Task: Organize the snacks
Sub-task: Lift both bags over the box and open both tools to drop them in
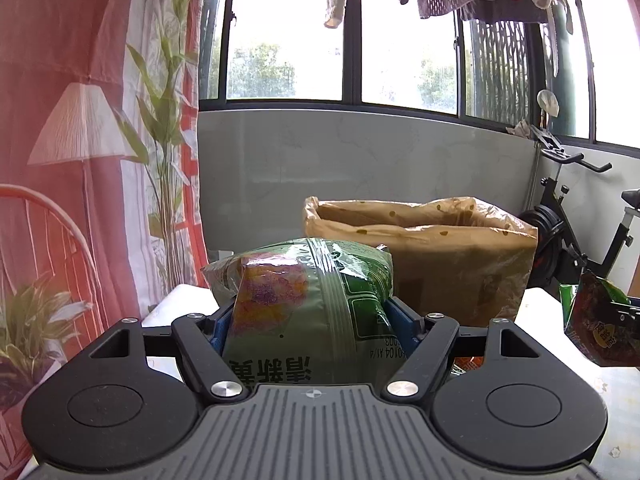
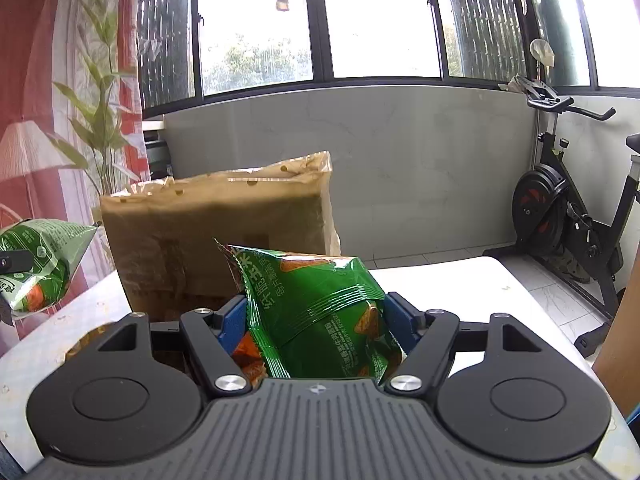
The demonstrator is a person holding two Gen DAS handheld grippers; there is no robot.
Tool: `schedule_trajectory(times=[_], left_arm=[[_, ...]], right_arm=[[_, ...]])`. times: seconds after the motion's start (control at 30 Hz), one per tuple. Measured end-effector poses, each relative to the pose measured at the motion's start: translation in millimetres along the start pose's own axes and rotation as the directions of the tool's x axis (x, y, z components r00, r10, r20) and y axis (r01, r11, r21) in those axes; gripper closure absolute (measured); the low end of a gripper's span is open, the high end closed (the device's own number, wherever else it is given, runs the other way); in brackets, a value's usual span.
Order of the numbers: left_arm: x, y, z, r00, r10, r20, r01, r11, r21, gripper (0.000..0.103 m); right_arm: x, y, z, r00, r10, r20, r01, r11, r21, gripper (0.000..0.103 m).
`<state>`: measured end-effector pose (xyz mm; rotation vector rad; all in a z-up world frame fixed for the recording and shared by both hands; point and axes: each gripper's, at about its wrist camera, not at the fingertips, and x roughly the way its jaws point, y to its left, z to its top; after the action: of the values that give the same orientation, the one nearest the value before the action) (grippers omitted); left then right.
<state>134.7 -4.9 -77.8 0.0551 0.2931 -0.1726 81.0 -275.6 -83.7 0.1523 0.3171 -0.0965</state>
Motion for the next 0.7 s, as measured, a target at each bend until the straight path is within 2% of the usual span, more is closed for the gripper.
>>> schedule_trajectory(times=[0.3, 0.47, 0.7], left_arm=[[7.5, -12.1, 55.8, 0.995, -0.052, 0.089, 0.046, 0.997, 0.061, 0.026], [40.1, -23.3, 93.5, 0.992, -0.105, 0.066, 0.097, 0.989, 0.108, 0.026], [103.3, -34.6, 132.2, 0.995, -0.093, 0.019, 0.089, 0.982, 0.166, 0.026]], right_arm=[[-2.8, 3.1, 56.4, 0.994, 0.035, 0.101, -0.038, 0.999, 0.023, 0.030], [12.1, 11.0, 86.8, 0.990, 0.058, 0.128, -0.058, 0.998, -0.003, 0.030], [40.4, 16.8, 116.9, 0.985, 0.098, 0.141, -0.093, 0.995, -0.042, 0.030]])
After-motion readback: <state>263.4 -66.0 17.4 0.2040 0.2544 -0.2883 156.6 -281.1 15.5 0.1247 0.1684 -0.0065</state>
